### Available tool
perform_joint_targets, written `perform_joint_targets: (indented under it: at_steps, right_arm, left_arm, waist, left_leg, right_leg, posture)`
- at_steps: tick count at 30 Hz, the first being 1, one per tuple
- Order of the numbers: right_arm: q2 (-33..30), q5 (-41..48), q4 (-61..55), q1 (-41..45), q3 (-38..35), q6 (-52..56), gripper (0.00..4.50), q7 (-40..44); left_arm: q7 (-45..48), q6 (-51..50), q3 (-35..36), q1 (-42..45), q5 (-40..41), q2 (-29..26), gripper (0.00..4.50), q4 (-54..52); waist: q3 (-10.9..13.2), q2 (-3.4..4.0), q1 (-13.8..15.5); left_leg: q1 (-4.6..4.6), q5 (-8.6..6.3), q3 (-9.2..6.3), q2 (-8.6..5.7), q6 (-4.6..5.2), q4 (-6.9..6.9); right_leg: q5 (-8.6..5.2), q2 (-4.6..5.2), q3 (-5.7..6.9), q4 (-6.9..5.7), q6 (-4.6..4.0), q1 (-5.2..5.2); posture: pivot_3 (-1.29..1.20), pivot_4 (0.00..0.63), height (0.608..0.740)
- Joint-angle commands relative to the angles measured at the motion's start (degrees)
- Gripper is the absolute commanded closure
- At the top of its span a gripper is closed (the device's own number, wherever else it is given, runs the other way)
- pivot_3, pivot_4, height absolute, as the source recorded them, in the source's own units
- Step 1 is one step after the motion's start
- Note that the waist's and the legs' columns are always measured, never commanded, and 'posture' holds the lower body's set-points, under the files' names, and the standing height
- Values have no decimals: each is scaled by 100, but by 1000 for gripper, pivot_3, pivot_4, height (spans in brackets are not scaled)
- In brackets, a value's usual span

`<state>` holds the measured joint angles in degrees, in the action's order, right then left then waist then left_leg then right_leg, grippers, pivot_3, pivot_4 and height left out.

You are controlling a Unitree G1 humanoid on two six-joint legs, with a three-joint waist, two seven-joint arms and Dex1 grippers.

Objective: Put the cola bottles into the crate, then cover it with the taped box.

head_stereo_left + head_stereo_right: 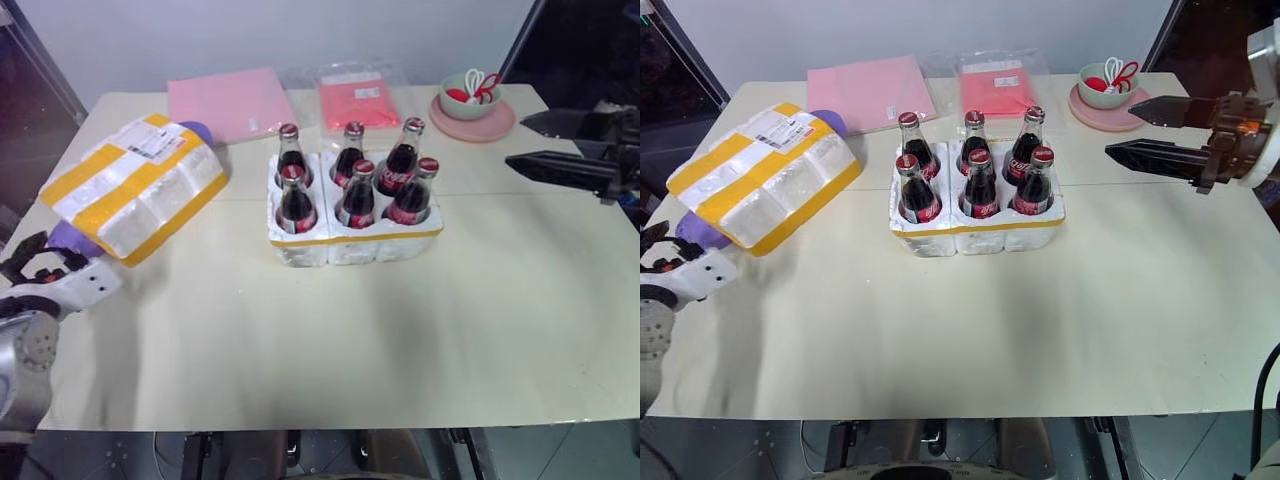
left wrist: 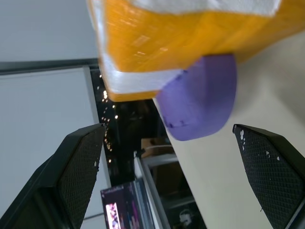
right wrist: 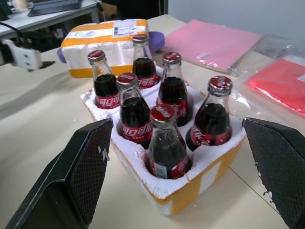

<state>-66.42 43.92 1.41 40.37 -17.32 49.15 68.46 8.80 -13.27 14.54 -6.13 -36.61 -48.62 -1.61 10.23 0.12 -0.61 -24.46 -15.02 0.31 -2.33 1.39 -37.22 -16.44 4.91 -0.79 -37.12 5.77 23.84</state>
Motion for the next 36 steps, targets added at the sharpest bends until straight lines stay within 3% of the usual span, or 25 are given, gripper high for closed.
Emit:
perform_joint_targets:
  at_steps: [1,10,22,25,31,33,36]
  right_arm:
    - [-218,30,-132,187,-116,-10,38,65]
    - [-527,419,-590,-57,-360,247,38,533]
    - [-571,576,-926,-321,-597,279,38,468]
    - [-603,579,-940,-341,-621,273,0,477]
    - [-674,745,-888,-281,-666,468,0,504]
    - [-664,677,-928,-318,-672,375,0,457]
    - [-628,584,-967,-368,-662,230,0,401]
  left_arm:
    - [-457,30,-55,231,-156,-10,0,326]
    - [-1076,699,-807,1144,-278,-127,0,1625]
    - [-1350,852,-1018,1620,-111,-78,0,2277]
    - [-1350,879,-1028,1664,-3,-44,916,2339]
    - [-1380,856,-1072,1790,104,-27,3871,2434]
    - [-1400,803,-1073,1828,118,-26,4156,2442]
    - [-1410,786,-1075,1890,145,-49,4157,2467]
  waist:
    - [-2,-6,-1]
    - [-3,-6,6]
    - [-4,-9,1]
    - [-5,-10,2]
    - [-6,-11,4]
    - [-6,-11,11]
    - [-7,-13,6]
  left_leg:
    - [0,0,2,0,0,-1]
    - [1,1,11,0,-2,-2]
    - [0,3,26,0,-3,-17]
    - [0,3,29,0,-3,-21]
    - [0,3,33,0,-3,-21]
    - [0,3,33,0,-3,-23]
    - [0,3,38,0,-3,-25]
  right_leg:
    - [0,1,0,0,0,0]
    - [1,7,1,-8,1,6]
    - [1,11,1,-33,1,16]
    - [1,13,1,-36,1,17]
    - [2,14,1,-43,1,23]
    - [2,14,1,-46,1,23]
    - [2,15,0,-47,2,23]
  posture:
    - [0,150,740]
    - [0,150,740]
    - [0,150,740]
    - [0,150,740]
    - [0,150,740]
    - [0,150,740]
    - [0,150,740]
